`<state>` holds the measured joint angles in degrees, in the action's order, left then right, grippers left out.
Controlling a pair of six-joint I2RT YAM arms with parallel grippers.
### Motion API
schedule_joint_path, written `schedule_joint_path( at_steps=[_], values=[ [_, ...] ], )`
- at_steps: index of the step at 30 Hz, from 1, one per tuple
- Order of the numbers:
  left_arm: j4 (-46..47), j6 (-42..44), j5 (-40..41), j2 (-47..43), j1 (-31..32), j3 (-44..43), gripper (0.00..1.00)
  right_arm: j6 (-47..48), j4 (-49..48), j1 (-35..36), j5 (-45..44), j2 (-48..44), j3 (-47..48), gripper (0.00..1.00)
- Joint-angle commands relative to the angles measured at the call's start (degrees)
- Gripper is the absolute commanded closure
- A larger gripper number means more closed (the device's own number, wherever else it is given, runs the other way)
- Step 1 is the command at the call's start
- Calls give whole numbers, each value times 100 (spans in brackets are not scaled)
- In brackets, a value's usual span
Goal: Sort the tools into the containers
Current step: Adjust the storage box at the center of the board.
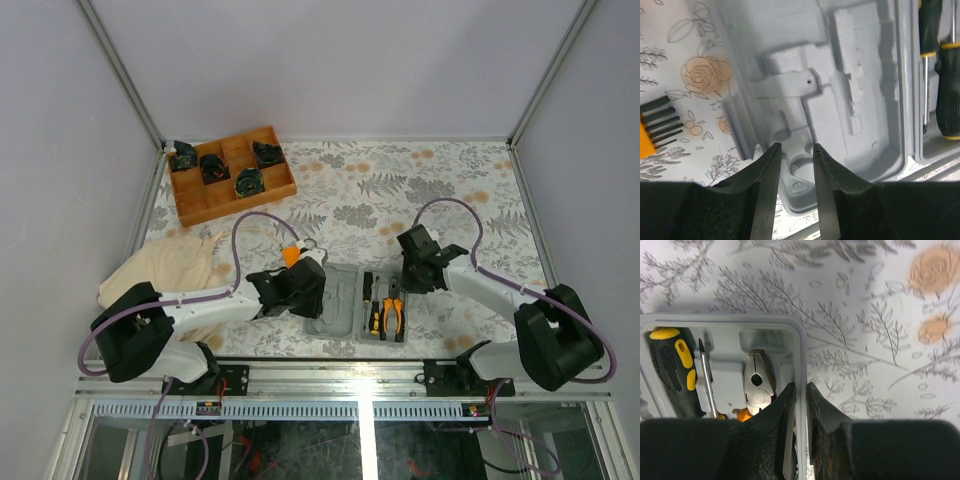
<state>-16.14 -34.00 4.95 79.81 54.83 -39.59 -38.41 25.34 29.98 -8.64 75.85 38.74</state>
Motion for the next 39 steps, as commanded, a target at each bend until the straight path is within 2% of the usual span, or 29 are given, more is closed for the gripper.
schedule_joint_path(
  at_steps=[1,5,9,17,21,24,28,31,36,39],
  values=[
    [314,-169,-19,0,203,81,69,906,-288,-113,-127,668,489,81],
    [375,-333,-10,181,570,49,69,1359,-263,-125,-130,1137,1015,72],
    [479,-552,22,444,1012,-44,70,1526,-116,-139,-230,1168,1424,66],
    [235,-687,378,361,1206,-483,71,1651,545,-136,-587,499,1762,57],
    [-70,-552,756,115,1206,-897,70,1605,744,-136,-329,-77,1654,53],
    [-183,-496,935,-32,1204,-1084,69,1592,634,-139,337,-454,1453,54],
    [-213,-484,1108,-198,1150,-1046,68,1414,564,-134,1224,-568,1261,64],
    [-227,-520,1077,-280,947,-866,69,1098,513,-130,1476,-553,1092,71],
    [-244,-676,999,-523,584,-459,68,730,209,-107,1840,-645,582,71],
    [-213,-726,953,-658,399,-227,63,638,48,-82,1968,-713,327,72]
  ],
)
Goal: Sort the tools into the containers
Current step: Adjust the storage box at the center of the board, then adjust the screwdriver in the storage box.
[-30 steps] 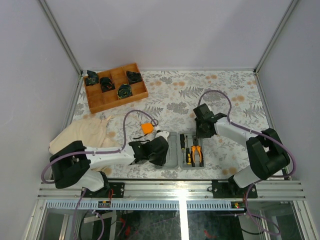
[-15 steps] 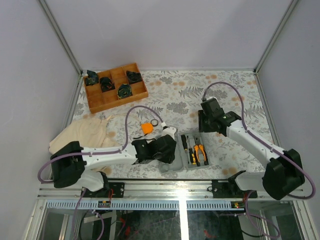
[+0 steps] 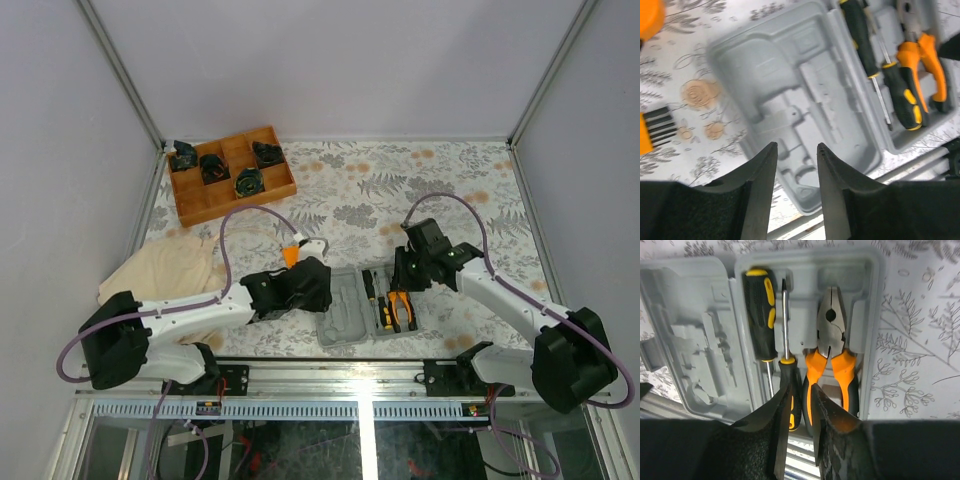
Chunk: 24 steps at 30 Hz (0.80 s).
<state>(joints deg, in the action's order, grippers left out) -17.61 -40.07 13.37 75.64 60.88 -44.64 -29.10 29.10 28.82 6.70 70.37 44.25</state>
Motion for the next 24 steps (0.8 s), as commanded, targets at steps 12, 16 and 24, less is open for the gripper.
schedule_joint_path(
  at_steps=[12,16,24],
  values=[
    [88,-94,12,-157,-345,586,62,-450,-879,501,423,237,-495,73],
    [148,-159,-32,-137,-345,685,62,-450,-801,611,130,419,-404,73],
    [296,-262,-77,-73,-346,851,62,-493,-501,800,-513,823,-329,82]
  ],
)
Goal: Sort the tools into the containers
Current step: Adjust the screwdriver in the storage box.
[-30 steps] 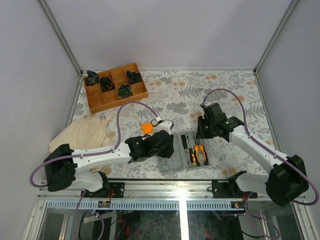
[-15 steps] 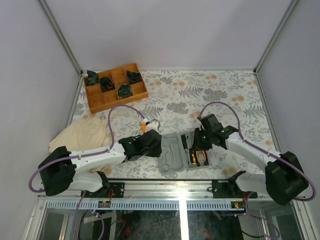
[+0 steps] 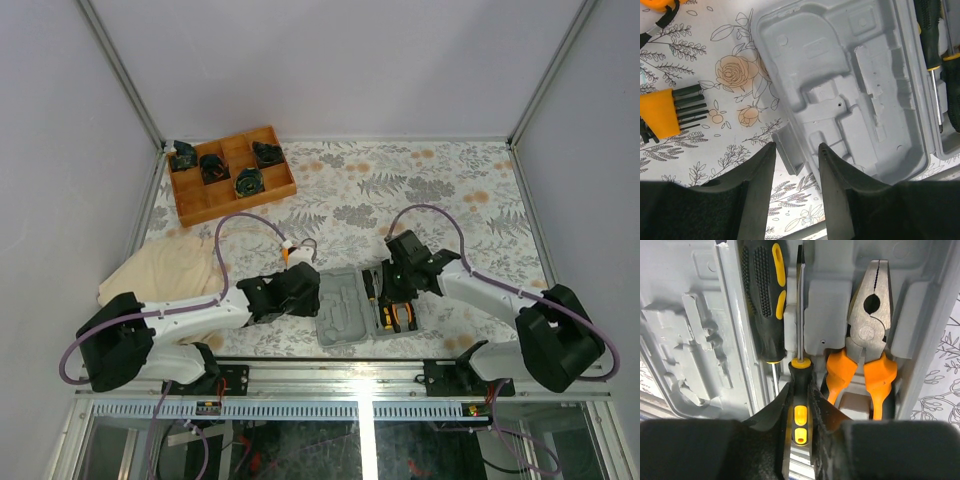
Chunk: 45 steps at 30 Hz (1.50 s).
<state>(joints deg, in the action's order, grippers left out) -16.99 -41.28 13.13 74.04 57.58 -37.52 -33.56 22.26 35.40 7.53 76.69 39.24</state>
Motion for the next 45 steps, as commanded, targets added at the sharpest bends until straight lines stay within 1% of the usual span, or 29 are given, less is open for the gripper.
schedule_joint_path(
  at_steps=[1,4,8,15,20,26,28,32,36,41,45],
  values=[
    [252,-144,-65,100,-11,146,62,-83,300,165,-719,260,204,85],
    [316,-148,-92,146,-11,164,62,-148,584,177,-912,567,297,93],
    [403,-144,-178,250,-17,177,62,-189,827,311,-1080,1075,334,99],
    [590,-166,-287,343,-18,267,62,-455,823,784,-1233,1812,284,100],
    [619,-119,-320,374,-10,245,63,-586,760,1110,-1347,2564,343,100],
    [611,-91,-284,318,-12,245,63,-630,662,1197,-1358,3036,296,100],
    [608,-91,-279,312,-10,245,63,-657,741,1197,-1473,3015,286,100],
    [530,-113,-210,196,-12,224,63,-688,861,1184,-1602,2669,277,100],
    [263,-164,-69,-78,-11,78,59,-670,1139,1177,-1798,2403,458,100],
    [-164,-318,128,-694,-57,-248,54,-630,1297,1117,-2018,1894,582,96],
    [-443,-431,265,-1028,-199,-466,50,-480,1313,984,-2098,1324,669,95]
  ],
)
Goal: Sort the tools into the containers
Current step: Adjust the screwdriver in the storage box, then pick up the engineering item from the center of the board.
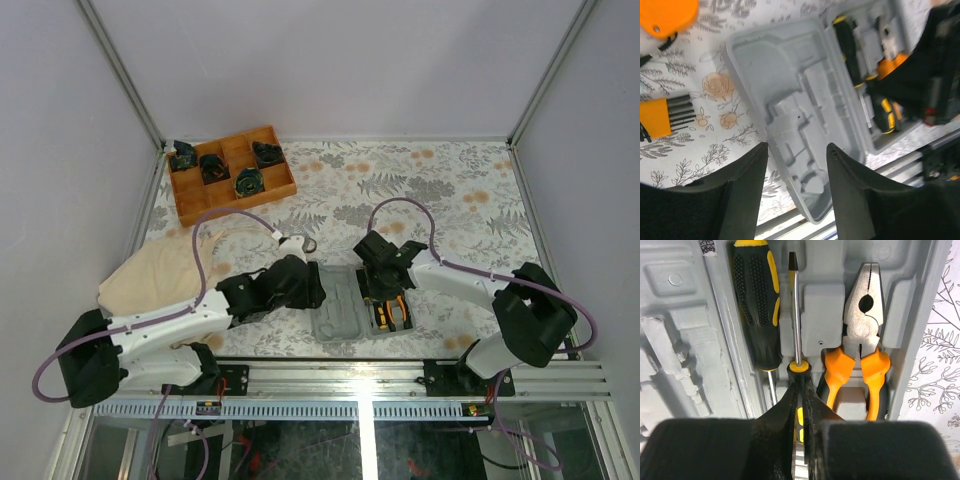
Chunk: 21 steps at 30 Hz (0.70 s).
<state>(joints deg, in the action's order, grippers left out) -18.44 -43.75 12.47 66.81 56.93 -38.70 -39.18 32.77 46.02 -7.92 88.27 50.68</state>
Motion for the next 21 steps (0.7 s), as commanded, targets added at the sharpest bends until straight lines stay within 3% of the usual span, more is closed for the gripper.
schedule_joint_path(
  at_steps=[1,11,21],
  values=[
    [-385,-194,343,-307,-204,-401,50,140,252,-135,-560,92,-464,95],
    [-1225,-344,603,-297,-779,-631,49,511,6,-578,-352,-600,-681,89],
    [-1557,331,576,-128,-1606,-1024,44,686,-330,-684,123,-1735,-730,71]
  ],
)
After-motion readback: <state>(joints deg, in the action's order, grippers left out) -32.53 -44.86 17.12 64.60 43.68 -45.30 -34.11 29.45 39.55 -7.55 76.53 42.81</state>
